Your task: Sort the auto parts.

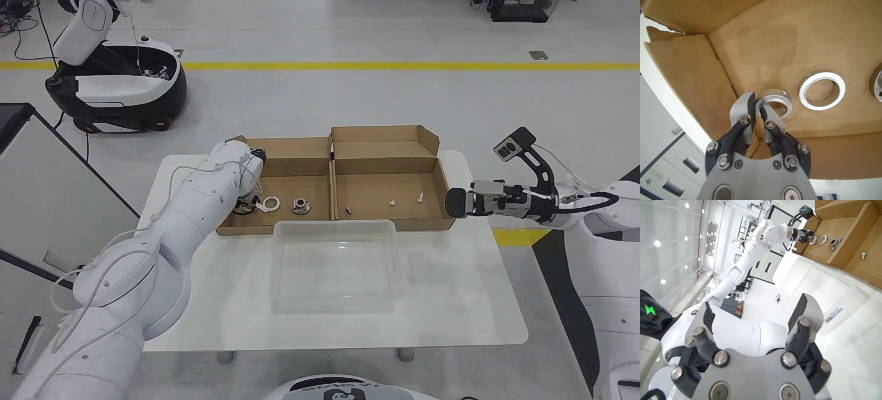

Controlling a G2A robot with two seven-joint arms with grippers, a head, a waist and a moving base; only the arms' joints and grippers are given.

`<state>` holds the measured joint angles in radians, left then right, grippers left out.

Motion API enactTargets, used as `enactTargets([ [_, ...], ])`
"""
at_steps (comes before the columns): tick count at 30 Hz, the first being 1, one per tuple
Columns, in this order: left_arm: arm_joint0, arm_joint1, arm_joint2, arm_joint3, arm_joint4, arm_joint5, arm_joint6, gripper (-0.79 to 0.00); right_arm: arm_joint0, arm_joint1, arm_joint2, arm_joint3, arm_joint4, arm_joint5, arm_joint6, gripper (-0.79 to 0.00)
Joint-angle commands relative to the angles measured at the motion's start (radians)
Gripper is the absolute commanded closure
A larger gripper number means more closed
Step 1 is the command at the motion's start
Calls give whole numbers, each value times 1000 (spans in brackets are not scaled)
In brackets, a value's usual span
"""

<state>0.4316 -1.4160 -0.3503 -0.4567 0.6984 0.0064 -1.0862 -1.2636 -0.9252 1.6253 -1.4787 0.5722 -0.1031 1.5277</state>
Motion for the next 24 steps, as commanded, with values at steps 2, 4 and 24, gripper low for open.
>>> enactTargets([
  [2, -3, -9, -4, 20, 2, -8, 3, -588, 0, 0, 0, 0, 0, 0, 0, -785],
  [4, -8, -14, -8, 33, 3, -14, 5, -785, 0, 0, 0, 0, 0, 0, 0, -785],
  [24, -91, -12, -71, -34, 38, -118, 59, -785, 0, 0, 0, 0, 0, 0, 0, -785],
])
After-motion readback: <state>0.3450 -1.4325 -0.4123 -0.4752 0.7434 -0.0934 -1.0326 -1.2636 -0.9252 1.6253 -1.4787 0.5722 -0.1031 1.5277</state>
